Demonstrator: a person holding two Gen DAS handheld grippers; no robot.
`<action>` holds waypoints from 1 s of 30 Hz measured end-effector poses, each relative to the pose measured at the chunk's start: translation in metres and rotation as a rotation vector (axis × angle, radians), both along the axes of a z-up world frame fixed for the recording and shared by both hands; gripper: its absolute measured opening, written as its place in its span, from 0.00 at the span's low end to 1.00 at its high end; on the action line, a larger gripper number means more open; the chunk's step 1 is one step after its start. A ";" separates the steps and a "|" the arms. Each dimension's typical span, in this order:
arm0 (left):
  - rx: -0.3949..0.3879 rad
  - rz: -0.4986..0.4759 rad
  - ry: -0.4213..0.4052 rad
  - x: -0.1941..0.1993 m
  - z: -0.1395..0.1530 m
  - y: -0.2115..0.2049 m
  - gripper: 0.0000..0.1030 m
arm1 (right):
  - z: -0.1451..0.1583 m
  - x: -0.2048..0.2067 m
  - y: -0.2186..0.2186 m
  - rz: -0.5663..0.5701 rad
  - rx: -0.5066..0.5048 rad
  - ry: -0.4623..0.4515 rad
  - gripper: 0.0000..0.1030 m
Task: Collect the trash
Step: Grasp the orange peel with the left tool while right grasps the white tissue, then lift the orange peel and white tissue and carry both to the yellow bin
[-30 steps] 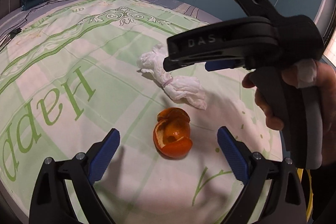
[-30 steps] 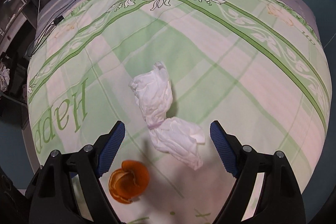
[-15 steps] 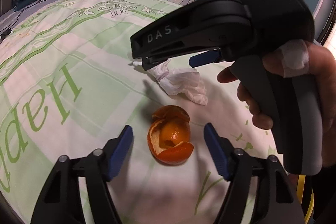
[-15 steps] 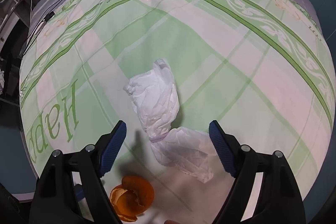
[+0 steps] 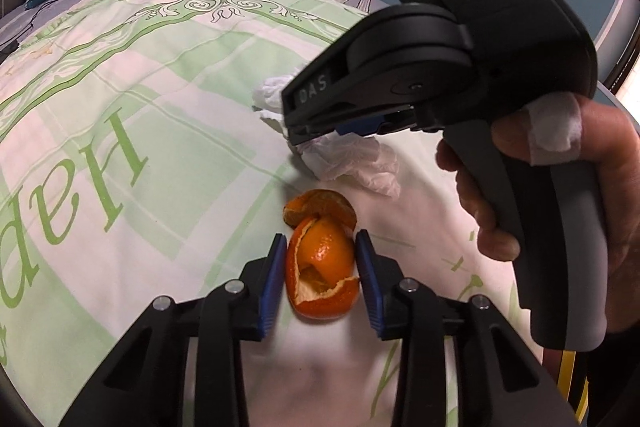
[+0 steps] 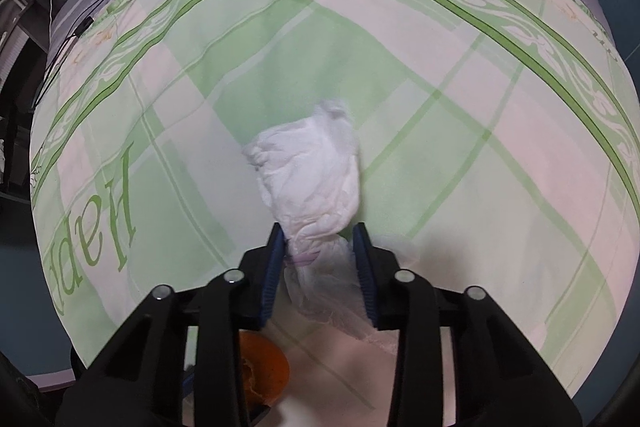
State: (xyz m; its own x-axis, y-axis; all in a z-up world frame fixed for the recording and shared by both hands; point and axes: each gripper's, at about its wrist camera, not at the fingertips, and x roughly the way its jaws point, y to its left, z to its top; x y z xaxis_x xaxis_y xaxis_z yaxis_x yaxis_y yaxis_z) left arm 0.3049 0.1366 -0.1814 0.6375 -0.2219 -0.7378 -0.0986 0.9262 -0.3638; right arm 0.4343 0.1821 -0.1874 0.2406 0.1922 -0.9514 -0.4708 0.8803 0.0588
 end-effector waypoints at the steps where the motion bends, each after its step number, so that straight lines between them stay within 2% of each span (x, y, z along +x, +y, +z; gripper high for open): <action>1: -0.003 0.001 -0.003 -0.001 0.001 0.001 0.32 | 0.003 -0.001 0.000 -0.001 0.004 -0.008 0.23; 10: -0.019 -0.001 -0.026 -0.023 0.015 0.000 0.31 | 0.047 -0.017 -0.013 -0.013 0.086 -0.062 0.22; 15: -0.008 -0.011 -0.065 -0.041 0.034 -0.004 0.31 | 0.074 -0.038 -0.025 -0.003 0.128 -0.096 0.22; 30: 0.047 -0.029 -0.190 -0.122 0.093 -0.015 0.31 | 0.140 -0.122 -0.108 -0.044 0.279 -0.177 0.22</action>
